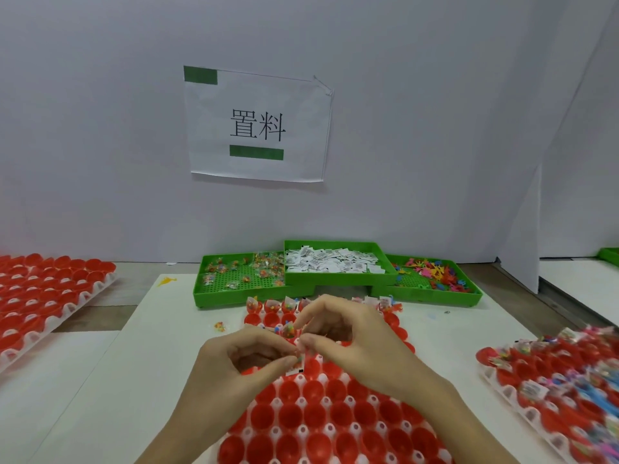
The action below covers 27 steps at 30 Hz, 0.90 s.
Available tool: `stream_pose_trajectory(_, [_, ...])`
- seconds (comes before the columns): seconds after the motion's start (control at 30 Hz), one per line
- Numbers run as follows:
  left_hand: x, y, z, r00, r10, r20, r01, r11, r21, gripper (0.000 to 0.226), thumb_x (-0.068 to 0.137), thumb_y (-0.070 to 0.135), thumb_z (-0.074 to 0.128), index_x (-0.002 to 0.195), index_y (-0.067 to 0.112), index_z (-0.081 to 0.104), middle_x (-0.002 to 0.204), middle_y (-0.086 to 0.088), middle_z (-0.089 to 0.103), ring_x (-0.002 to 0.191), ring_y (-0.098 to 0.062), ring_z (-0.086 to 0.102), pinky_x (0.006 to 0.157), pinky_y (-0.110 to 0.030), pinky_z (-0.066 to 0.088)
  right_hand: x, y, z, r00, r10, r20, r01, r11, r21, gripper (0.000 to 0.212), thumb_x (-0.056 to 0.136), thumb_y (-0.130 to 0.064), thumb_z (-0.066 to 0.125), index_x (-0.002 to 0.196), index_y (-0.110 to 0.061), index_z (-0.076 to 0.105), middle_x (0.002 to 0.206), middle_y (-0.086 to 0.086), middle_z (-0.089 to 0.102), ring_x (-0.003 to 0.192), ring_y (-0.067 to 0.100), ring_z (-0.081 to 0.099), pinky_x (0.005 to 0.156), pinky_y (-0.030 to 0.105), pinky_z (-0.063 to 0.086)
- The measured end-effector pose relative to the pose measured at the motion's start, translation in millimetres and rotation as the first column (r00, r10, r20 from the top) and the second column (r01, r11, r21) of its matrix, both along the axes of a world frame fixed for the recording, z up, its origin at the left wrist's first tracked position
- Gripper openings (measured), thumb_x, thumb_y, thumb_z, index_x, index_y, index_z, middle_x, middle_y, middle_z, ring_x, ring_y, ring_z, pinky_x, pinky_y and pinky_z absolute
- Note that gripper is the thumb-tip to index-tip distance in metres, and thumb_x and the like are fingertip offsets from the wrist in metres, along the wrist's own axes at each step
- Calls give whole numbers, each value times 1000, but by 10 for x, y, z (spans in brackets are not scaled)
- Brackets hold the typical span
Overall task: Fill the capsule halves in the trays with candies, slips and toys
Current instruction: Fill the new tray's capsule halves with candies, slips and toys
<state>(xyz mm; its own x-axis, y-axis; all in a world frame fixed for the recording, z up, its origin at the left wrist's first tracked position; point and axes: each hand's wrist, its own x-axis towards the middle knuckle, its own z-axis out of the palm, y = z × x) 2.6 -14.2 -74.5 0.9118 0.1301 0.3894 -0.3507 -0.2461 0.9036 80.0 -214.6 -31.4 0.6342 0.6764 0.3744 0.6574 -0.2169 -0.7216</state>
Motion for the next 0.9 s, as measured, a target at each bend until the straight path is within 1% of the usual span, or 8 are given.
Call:
stream_pose_trajectory(0.13, [-19,-30,8,1000,-8,-17,9,1000,10,18,71,20,89,86,27,83,88,-5,78,82,-21,76,79,-29,62,140,-96,56,998,-56,-7,56,998,23,8,99,-19,66,100,-23,72,87,-6,76,84,14,74,77,25,59])
stream_pose_trajectory(0.27, [-22,-5,18,1000,10,-15,-9,998,57,21,75,19,87,90,33,81,89,1,79,82,-19,75,76,-25,61,742,-323,39,924,-381,-15,381,924,28,15,99,-11,61,100,-22,70,84,-5,75,80,10,72,75,26,60])
stream_pose_trajectory(0.37, [-12,9,8,1000,22,-9,-22,997,76,24,77,16,86,91,34,81,90,3,78,82,-18,73,75,-24,60,1324,-532,-31,786,-617,-40,614,787,-56,18,101,-5,55,108,-13,69,91,1,74,83,18,72,77,37,63])
stream_pose_trajectory(0.5, [-3,25,-15,1000,15,1,-15,995,94,25,78,17,85,94,35,81,92,3,77,84,-19,73,75,-24,60,1960,-889,-199,522,-800,295,843,432,-321,26,96,11,49,112,3,68,109,24,69,97,38,67,78,40,54])
stream_pose_trajectory(0.57, [9,37,-31,1000,9,8,-10,994,105,24,79,17,85,94,34,81,93,2,77,85,-20,73,76,-24,60,2124,-1027,-256,506,-766,397,838,327,-437,25,93,13,50,107,4,68,107,26,69,99,38,68,75,39,52])
stream_pose_trajectory(0.67, [26,55,-41,1000,9,-1,-9,996,88,19,78,19,84,93,31,82,93,-1,76,85,-22,73,76,-28,61,2279,-1104,-313,556,-726,404,778,284,-561,15,94,6,59,105,2,67,107,22,71,102,35,69,84,41,57])
stream_pose_trajectory(0.8, [41,66,-46,1000,12,-11,-11,997,80,15,76,25,83,91,29,82,91,-1,76,85,-23,73,76,-33,61,2351,-1067,-343,544,-726,422,784,260,-563,12,93,6,61,87,-4,56,91,17,64,97,33,68,70,35,48])
stream_pose_trajectory(0.9, [46,72,-51,1000,8,-26,-6,996,87,14,76,24,83,89,29,82,91,0,77,84,-22,73,76,-32,61,2371,-1080,-352,528,-757,386,790,270,-550,4,92,6,62,89,3,61,98,20,67,100,35,68,76,37,53])
